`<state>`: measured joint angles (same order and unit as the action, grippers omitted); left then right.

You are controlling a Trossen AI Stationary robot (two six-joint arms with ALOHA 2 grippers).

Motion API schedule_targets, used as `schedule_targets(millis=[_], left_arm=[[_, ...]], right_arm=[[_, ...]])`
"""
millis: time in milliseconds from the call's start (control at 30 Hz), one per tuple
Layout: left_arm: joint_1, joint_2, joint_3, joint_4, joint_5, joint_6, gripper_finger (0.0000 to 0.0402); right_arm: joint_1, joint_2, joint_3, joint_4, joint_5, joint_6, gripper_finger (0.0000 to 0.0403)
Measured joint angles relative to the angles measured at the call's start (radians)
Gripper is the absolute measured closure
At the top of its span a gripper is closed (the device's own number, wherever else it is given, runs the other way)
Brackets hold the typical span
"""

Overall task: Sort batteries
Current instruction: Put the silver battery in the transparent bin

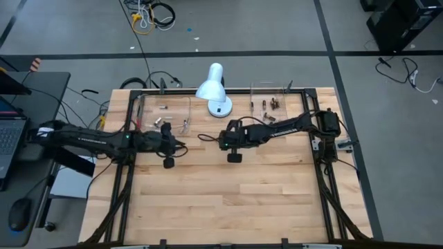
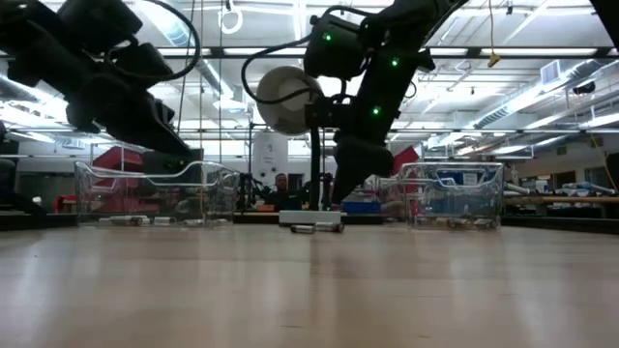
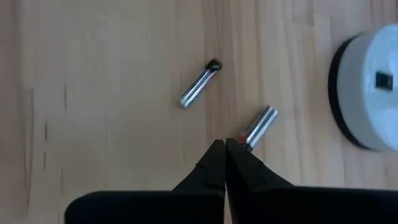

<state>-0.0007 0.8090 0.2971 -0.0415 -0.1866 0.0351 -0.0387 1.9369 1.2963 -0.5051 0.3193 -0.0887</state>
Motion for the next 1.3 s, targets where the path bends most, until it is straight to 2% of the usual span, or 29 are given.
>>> schedule_targets(millis=[167,367,500,733,900,1067,1300], left_arm=[[-0.082,0.012,0.049,-0.016,-0.153,0.018,0.0378],[-0.121,0.008,0.153,-0.111,-0.225,0.052,0.0382],[-0.137,0.007,0.211,-0.173,-0.286,0.054,0.0382],[-0.164,0.008,0.235,-0.177,-0.287,0.044,0.0382],[-0.187,0.008,0.235,-0.202,-0.285,0.007,0.0382],[-0.213,0.008,0.234,-0.184,-0.285,-0.045,0.0382],[-0.264,0.008,0.234,-0.091,-0.281,-0.127,0.0382]], right_arm=[[0.0,0.0,-0.037,0.148,-0.056,-0.001,0.0403],[0.005,0.008,-0.047,0.339,-0.137,-0.008,0.04],[0.022,0.028,-0.049,0.388,-0.131,-0.01,0.0371],[0.059,0.093,-0.047,0.469,-0.116,0.082,0.0297],[0.065,0.123,-0.047,0.5,-0.099,0.149,0.0262],[0.063,0.148,-0.049,0.518,-0.102,0.199,0.025],[0.075,0.219,-0.038,0.618,-0.111,0.257,0.0255]])
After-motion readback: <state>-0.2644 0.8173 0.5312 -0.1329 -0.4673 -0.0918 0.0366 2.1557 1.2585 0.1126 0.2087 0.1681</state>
